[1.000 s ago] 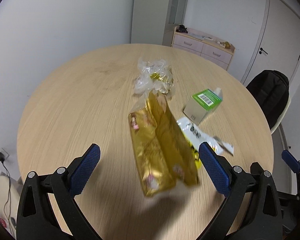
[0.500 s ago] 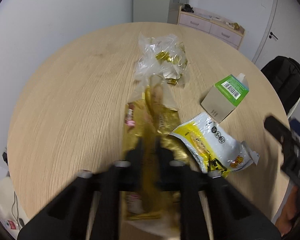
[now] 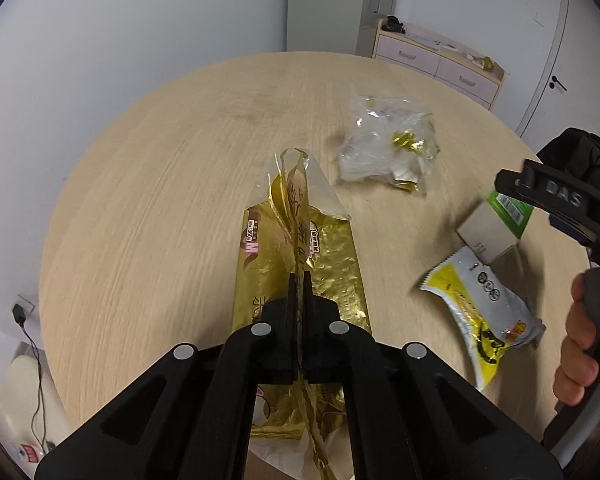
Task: Collect trash
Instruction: 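Grasp the gold snack bag with the left gripper while the right grasps the green medicine box, then lift the gold bag and green medicine box off the table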
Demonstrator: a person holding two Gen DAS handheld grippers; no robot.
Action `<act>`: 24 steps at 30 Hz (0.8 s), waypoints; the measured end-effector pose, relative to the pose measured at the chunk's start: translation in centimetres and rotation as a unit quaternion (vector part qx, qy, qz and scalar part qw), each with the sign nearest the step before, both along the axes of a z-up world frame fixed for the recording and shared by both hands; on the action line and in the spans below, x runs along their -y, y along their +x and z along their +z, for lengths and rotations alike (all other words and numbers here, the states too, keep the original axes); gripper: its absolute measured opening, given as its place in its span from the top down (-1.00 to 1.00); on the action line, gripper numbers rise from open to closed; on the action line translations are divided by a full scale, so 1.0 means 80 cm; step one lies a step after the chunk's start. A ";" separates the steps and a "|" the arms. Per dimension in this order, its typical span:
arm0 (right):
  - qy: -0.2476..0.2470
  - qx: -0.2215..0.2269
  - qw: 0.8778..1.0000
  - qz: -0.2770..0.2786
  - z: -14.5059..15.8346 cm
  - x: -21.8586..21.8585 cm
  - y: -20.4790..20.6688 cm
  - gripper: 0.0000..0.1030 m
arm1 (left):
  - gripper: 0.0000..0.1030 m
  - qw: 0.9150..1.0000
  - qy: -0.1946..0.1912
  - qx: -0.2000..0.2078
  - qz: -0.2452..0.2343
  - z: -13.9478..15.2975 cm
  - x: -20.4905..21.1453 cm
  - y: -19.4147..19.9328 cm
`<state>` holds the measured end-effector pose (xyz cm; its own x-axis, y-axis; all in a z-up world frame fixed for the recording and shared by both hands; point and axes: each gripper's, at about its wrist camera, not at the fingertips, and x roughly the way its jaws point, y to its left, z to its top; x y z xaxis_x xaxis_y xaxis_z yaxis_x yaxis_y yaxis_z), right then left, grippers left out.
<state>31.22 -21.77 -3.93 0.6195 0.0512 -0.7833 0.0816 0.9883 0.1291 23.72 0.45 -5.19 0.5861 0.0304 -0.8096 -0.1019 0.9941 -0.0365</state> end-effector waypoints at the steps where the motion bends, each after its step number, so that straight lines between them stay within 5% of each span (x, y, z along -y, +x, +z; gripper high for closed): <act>1: 0.006 -0.007 1.000 -0.004 -0.004 -0.001 0.005 -0.78 | 1.00 1.000 0.000 0.000 0.000 0.000 -0.002 -0.001; 4: 0.010 -0.022 1.000 -0.008 -0.016 -0.009 0.016 -0.72 | 1.00 1.000 -0.001 0.000 -0.002 0.001 -0.004 0.001; 12: -0.003 -0.038 0.999 -0.003 -0.029 -0.008 0.022 -0.09 | 1.00 1.000 -0.002 -0.005 -0.003 -0.005 -0.005 0.002; 24: -0.036 -0.027 0.998 0.035 -0.027 0.025 -0.022 -0.08 | 1.00 1.000 0.005 -0.009 -0.011 -0.006 0.019 0.003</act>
